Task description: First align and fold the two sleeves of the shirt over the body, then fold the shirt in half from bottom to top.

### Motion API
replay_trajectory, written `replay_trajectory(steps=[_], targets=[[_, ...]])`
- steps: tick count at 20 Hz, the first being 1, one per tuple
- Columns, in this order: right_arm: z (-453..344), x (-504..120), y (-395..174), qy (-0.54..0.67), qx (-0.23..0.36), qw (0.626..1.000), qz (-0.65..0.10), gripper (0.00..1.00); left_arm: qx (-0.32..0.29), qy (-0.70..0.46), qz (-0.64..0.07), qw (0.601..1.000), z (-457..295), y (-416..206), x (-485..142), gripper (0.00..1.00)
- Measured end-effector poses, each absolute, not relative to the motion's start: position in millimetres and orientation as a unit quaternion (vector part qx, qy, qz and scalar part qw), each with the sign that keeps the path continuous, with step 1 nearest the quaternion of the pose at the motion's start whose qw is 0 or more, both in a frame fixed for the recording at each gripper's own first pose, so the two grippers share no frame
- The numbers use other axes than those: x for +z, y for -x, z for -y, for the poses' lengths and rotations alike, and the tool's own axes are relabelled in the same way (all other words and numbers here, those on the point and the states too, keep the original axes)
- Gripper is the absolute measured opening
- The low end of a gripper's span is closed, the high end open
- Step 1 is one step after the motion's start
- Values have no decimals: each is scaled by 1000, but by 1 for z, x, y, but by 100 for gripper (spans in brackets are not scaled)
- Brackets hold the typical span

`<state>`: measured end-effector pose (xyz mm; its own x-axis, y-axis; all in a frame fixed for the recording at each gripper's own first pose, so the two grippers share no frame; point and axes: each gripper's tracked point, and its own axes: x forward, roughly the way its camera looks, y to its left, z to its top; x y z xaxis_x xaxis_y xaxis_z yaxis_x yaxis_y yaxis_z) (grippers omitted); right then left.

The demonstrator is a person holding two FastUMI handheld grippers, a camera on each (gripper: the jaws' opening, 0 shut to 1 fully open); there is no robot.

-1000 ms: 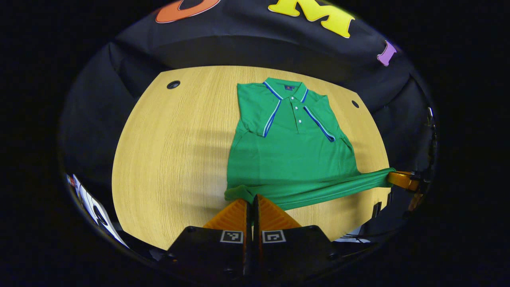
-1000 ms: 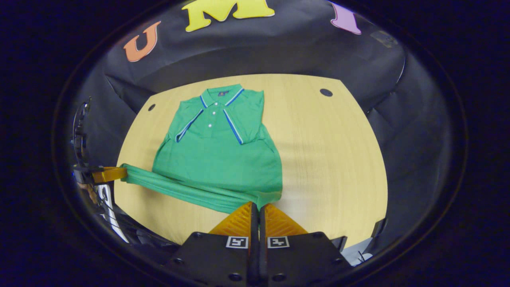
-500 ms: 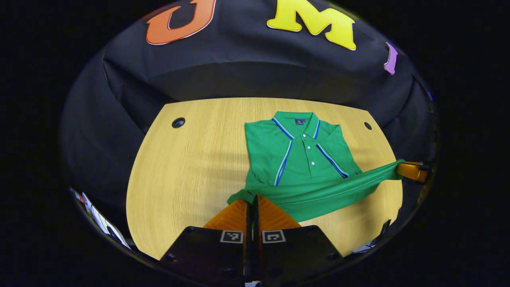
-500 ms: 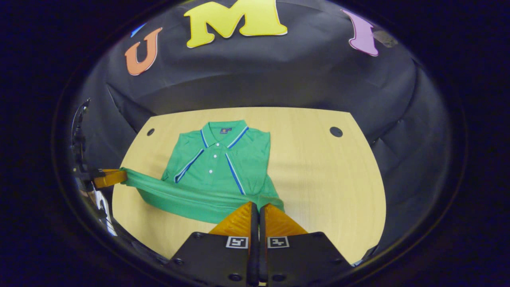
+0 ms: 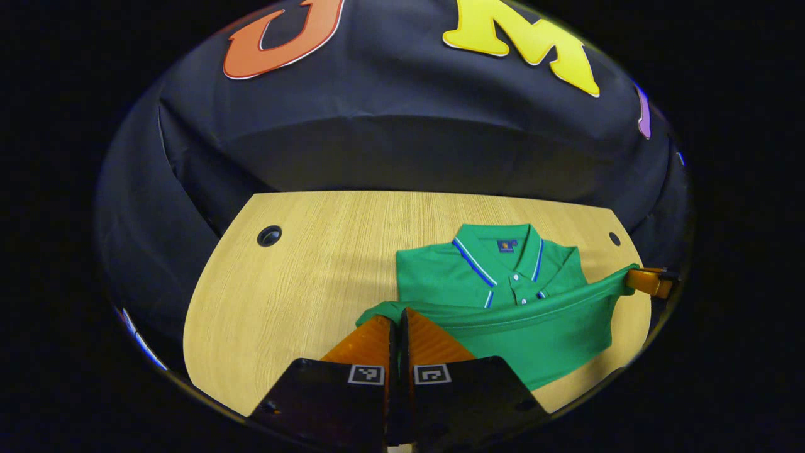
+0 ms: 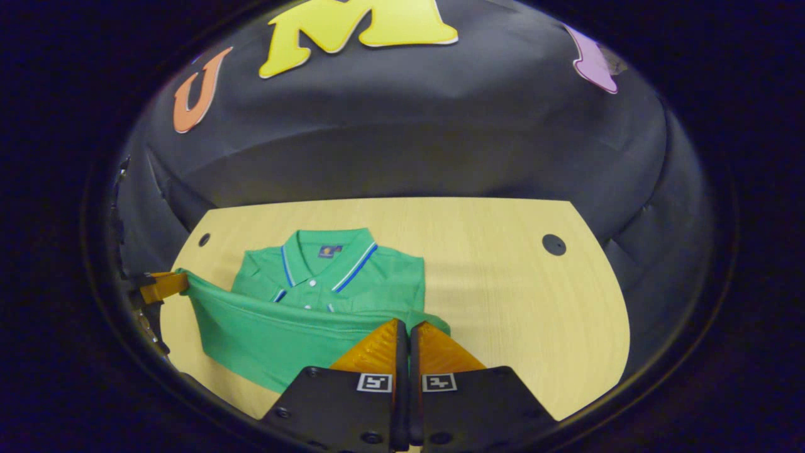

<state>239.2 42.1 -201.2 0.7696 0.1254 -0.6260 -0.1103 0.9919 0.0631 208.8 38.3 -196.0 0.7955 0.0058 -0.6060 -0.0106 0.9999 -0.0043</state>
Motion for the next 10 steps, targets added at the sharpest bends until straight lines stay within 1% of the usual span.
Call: replay_trajectory(steps=[1,2,6,8,9,10], targets=[[-45,-203,-253,-7,59,944,-324,2,7,4,-313,950,-36,-224,-196,0],[-47,-205,-266,0,56,948,-312,2,10,1,-307,952,-34,-236,-197,3],[-58,-204,-310,4,59,963,-263,2,22,-22,-277,960,-34,-283,-197,3],[-60,-208,-332,-7,61,965,-256,2,27,-13,-264,964,-35,-301,-202,3],[-60,-212,-344,-13,58,964,-259,7,29,-11,-262,965,-37,-306,-208,3],[-58,-217,-356,-19,52,964,-259,7,28,-12,-264,964,-36,-312,-216,3]])
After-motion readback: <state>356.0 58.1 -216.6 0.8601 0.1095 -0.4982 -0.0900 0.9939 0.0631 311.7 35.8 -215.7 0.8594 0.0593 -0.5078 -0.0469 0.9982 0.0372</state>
